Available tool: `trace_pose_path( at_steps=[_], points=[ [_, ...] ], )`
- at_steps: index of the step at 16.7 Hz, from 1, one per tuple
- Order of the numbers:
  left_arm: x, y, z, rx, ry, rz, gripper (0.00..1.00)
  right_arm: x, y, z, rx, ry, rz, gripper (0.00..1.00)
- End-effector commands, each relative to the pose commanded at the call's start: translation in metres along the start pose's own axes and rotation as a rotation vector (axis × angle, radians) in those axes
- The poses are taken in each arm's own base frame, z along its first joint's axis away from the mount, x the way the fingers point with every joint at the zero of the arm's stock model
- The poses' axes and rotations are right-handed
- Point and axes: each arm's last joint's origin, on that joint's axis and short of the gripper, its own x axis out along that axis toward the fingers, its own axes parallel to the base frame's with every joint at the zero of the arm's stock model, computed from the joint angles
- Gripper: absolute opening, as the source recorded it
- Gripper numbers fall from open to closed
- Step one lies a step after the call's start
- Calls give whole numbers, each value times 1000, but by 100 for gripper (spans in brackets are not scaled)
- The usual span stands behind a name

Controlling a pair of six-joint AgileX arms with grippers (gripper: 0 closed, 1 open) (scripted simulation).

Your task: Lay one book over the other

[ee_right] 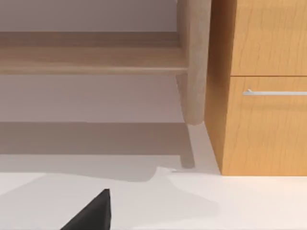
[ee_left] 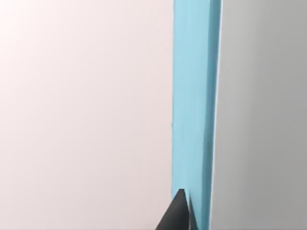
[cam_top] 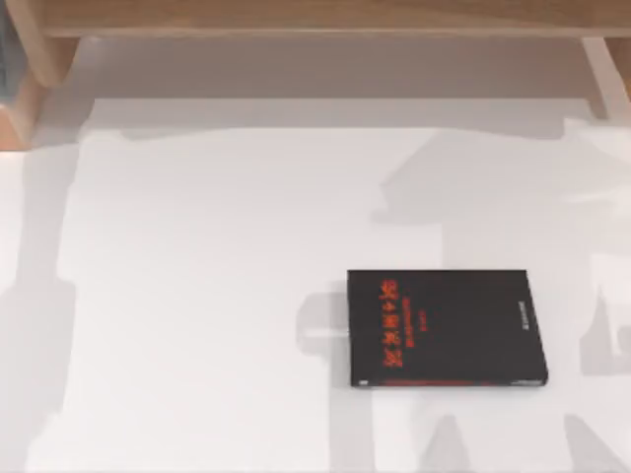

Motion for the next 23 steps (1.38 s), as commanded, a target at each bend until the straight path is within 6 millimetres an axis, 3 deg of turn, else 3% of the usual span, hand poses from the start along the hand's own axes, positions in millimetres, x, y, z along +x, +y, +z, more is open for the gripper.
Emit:
trace_pose_path(
  at_steps=[2,4,6,8,11,14,16,18,20,23],
  points=[
    [-22,-40,43,1,-43,-2,0,0,0,0,0,0,0,100],
    [-47,-84,72,0,-39,-34,0,0,0,0,0,0,0,100],
    [-74,-132,86,18,8,-95,0,0,0,0,0,0,0,100],
    [-102,-187,83,80,93,-186,0,0,0,0,0,0,0,100],
    [-156,-276,50,285,246,-356,0,0,0,0,0,0,0,100],
    [-227,-357,-13,608,372,-533,0,0,0,0,0,0,0,100],
    [-281,-393,-60,845,417,-634,0,0,0,0,0,0,0,100],
    [-331,-412,-104,1069,434,-713,0,0,0,0,0,0,0,100],
    [-367,-419,-138,1242,433,-765,0,0,0,0,0,0,0,100],
    [-392,-419,-162,1366,427,-796,0,0,0,0,0,0,0,100]
  ],
)
